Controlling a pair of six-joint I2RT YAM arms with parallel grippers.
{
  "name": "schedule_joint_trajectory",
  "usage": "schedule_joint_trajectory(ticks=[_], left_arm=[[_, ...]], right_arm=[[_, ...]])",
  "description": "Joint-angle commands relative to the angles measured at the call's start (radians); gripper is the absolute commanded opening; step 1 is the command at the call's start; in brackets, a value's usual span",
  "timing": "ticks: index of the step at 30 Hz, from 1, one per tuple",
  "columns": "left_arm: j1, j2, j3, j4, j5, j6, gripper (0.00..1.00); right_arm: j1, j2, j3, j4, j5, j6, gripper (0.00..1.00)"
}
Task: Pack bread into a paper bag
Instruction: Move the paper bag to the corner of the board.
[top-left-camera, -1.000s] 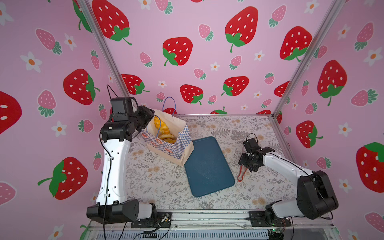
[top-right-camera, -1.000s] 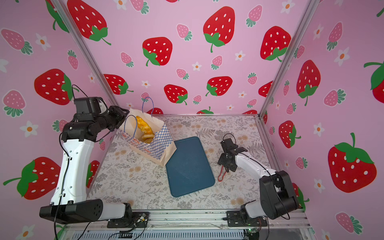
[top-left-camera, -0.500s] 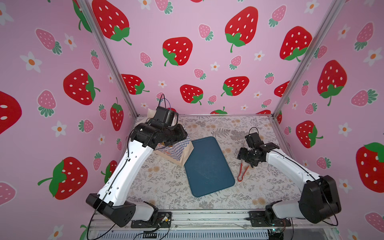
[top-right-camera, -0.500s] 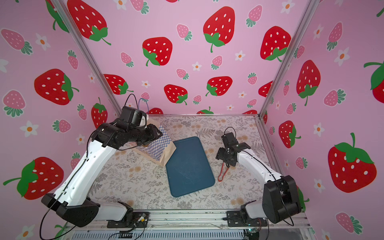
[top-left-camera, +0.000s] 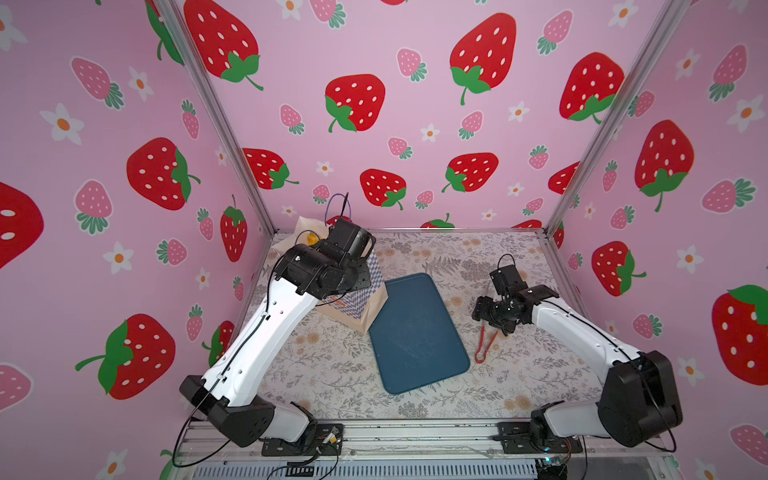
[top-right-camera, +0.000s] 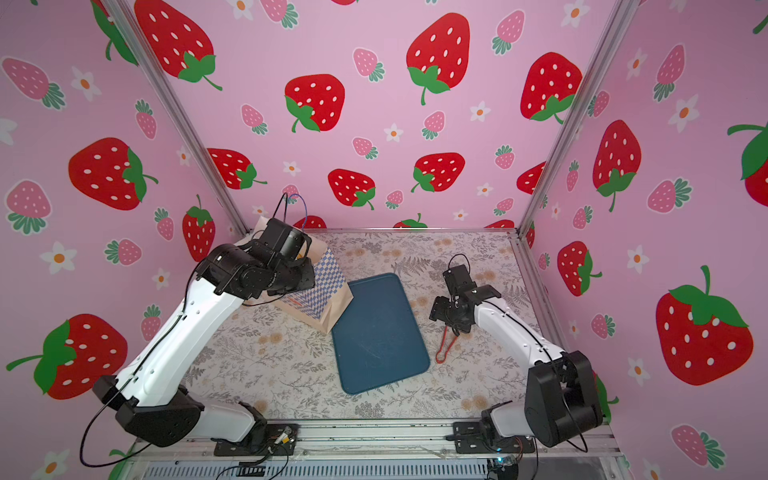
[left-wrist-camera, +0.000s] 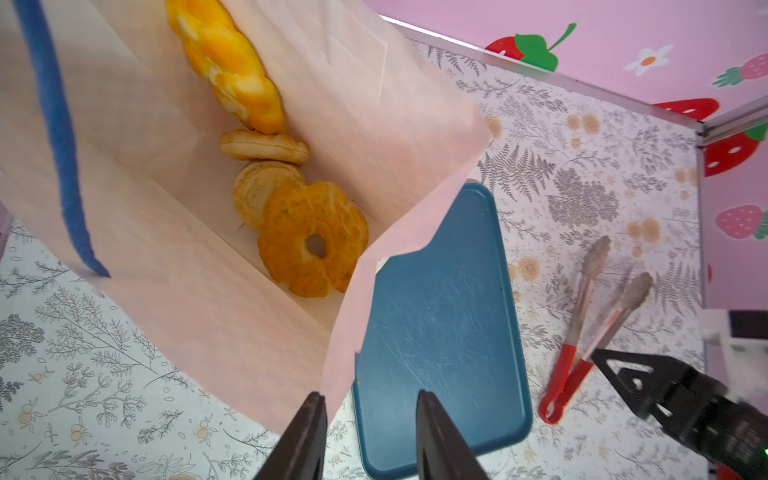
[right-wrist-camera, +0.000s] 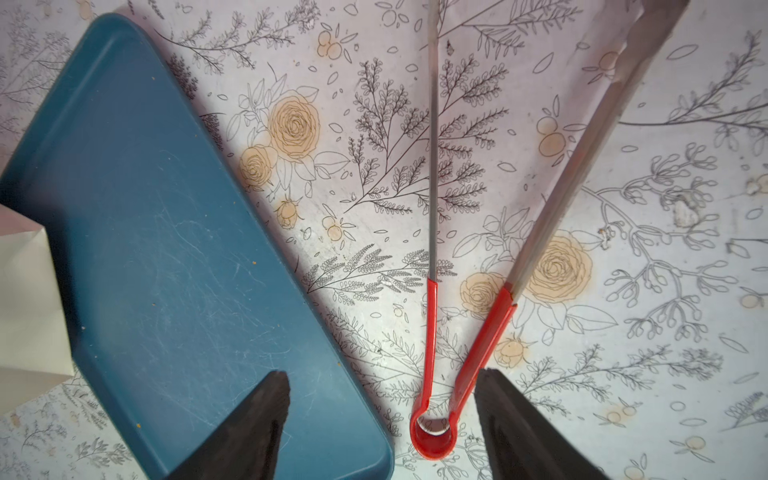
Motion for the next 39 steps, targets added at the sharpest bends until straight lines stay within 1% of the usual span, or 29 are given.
schedule_joint_trajectory(ticks=[1, 5, 6, 7, 8, 9, 12, 15, 17, 22, 26, 28, 31, 34, 39], left_arm=[[-0.012, 0.047, 0.055, -0.017, -0.115, 0.077, 0.4], [-0.012, 0.111, 0.086, -0.016, -0.159, 0.122, 0.4], [-0.012, 0.131, 0.091, -0.013, -0.158, 0.133, 0.35], [-0.013, 0.148, 0.097, -0.012, -0.162, 0.141, 0.23], [-0.012, 0.163, 0.103, -0.011, -0.164, 0.148, 0.09], [-0.011, 0.182, 0.117, -0.021, -0.187, 0.148, 0.0], [0.001, 0.237, 0.164, -0.053, -0.244, 0.159, 0.0], [0.042, 0.277, 0.195, -0.07, -0.271, 0.18, 0.0], [0.077, 0.288, 0.2, -0.055, -0.282, 0.199, 0.0], [0.212, 0.324, 0.221, -0.011, -0.272, 0.261, 0.0], [0.273, 0.375, 0.316, 0.019, -0.302, 0.331, 0.0], [0.304, 0.422, 0.397, 0.021, -0.269, 0.347, 0.0], [0.333, 0.504, 0.506, 0.011, -0.207, 0.335, 0.0], [0.331, 0.576, 0.59, 0.033, -0.141, 0.331, 0.0], [0.331, 0.736, 0.837, -0.01, -0.025, 0.303, 0.0]], right_arm=[[0.0, -0.053, 0.011, -0.03, -0.008, -0.012, 0.75], [0.0, -0.083, 0.002, -0.039, -0.004, -0.013, 0.76], [0.0, -0.088, 0.002, -0.044, 0.0, -0.013, 0.75], [0.0, -0.092, 0.004, -0.046, 0.001, -0.015, 0.76], [-0.001, -0.093, 0.005, -0.049, 0.005, -0.014, 0.76], [0.0, -0.093, 0.007, -0.054, 0.009, -0.013, 0.76], [-0.001, -0.097, 0.008, -0.061, 0.011, -0.012, 0.76], [-0.001, -0.101, 0.008, -0.071, 0.013, -0.006, 0.76], [-0.002, -0.107, 0.007, -0.075, 0.022, -0.003, 0.76], [-0.002, -0.117, 0.008, -0.079, 0.029, 0.002, 0.76], [-0.002, -0.117, 0.007, -0.081, 0.038, 0.01, 0.76], [-0.002, -0.109, 0.008, -0.081, 0.038, 0.014, 0.76], [-0.001, -0.099, 0.013, -0.08, 0.037, 0.02, 0.76], [-0.002, -0.089, 0.016, -0.078, 0.041, 0.028, 0.76], [-0.002, -0.081, 0.01, -0.078, 0.049, 0.045, 0.76]])
